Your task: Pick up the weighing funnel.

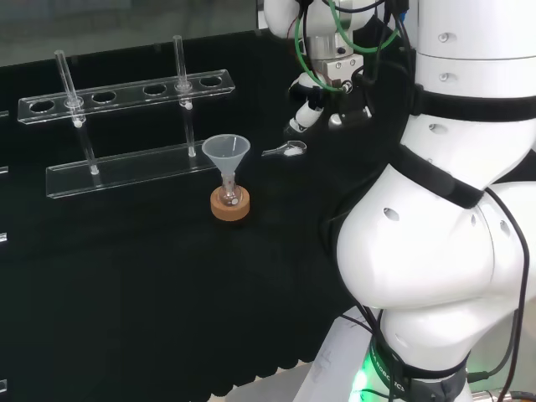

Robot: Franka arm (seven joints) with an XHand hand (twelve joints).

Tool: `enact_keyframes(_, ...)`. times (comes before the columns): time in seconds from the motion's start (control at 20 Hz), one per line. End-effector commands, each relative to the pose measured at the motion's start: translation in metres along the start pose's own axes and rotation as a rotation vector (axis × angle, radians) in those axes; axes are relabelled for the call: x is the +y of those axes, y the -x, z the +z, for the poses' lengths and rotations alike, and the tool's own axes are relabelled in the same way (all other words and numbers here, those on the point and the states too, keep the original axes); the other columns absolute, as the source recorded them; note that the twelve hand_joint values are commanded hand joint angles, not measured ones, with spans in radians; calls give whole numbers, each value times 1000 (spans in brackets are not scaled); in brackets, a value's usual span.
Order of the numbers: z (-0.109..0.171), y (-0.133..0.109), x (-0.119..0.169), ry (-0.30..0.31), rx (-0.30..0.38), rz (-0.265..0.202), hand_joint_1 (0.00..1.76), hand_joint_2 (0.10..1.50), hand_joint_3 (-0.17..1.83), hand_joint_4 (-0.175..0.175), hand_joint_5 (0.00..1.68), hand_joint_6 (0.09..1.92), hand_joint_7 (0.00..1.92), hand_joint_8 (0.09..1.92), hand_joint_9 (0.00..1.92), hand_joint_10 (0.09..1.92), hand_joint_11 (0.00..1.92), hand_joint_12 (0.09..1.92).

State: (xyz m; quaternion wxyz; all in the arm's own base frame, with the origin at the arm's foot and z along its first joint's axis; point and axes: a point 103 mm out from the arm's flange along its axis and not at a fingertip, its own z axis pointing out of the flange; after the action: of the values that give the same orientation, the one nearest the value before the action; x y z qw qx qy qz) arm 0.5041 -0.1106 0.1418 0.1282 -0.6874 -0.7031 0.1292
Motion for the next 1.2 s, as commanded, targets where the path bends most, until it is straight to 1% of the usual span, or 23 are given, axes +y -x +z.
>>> enact_keyframes(0.05, 12, 0, 3, -30, -10, -8, 795, 786, 120, -46, 483, 87, 233, 701, 500, 631, 314, 1358)
enact_keyframes(0.5, 28, -1, 13, -65, -31, -16, 826, 772, 130, -44, 490, 87, 233, 699, 506, 629, 319, 1352)
enact_keyframes(0.85, 37, 3, 20, -73, -39, -1, 858, 760, 143, -40, 510, 87, 250, 702, 522, 627, 325, 1348)
enact_keyframes(1.2, 47, 1, 27, -85, -58, -4, 869, 642, 400, -32, 582, 87, 313, 674, 577, 573, 352, 1333)
